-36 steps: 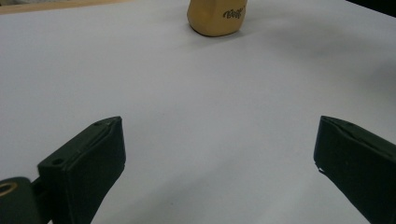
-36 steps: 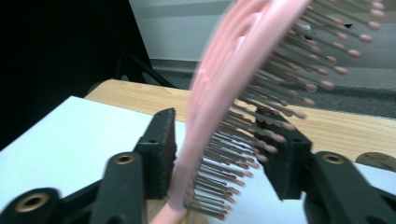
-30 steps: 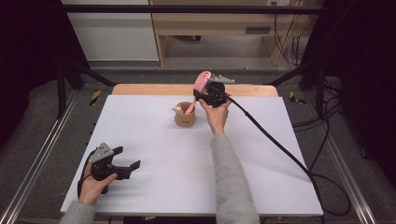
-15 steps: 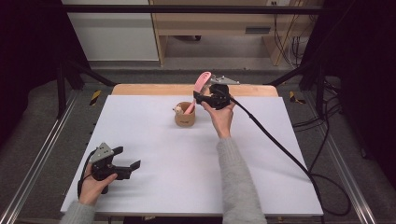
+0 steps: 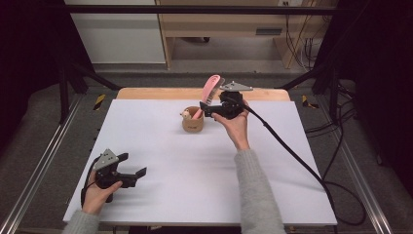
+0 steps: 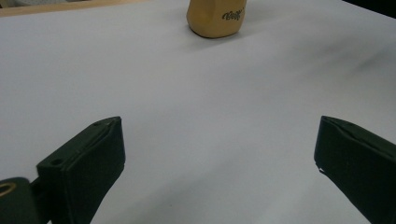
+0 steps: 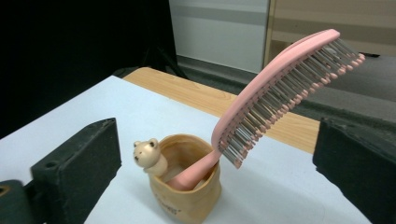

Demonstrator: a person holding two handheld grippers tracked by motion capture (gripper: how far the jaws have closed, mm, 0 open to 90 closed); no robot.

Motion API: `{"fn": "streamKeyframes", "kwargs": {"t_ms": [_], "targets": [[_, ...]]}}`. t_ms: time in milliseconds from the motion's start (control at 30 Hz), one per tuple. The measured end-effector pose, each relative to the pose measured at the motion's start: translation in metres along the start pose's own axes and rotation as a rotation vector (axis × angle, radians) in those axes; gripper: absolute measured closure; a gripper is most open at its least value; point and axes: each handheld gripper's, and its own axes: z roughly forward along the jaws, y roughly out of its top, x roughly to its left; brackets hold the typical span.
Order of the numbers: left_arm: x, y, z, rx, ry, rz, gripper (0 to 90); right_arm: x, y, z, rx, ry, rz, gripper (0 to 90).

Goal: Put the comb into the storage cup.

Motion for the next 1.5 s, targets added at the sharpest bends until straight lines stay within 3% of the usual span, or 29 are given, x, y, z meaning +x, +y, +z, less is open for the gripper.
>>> {"fn": "streamKeyframes", "kwargs": {"t_ms": [500, 733, 1033, 1500], "targets": [[0.000, 0.000, 0.001, 0.003, 0.000, 0.004, 2.0, -0.004, -0.009, -0.052, -0.039, 0.037, -0.032, 0.2], [0.000, 0.000, 0.001, 0.005, 0.003, 0.009, 2.0, -0.004, -0.018, -0.074, -0.077, 0.091, -0.064, 0.2], [-0.001, 0.000, 0.002, 0.008, 0.000, 0.014, 2.0, -0.005, -0.034, -0.092, -0.064, 0.111, -0.087, 0.2], [-0.001, 0.000, 0.002, 0.007, 0.000, 0.017, 1.9, -0.016, -0.076, -0.112, -0.027, 0.134, -0.078, 0.3]]}}
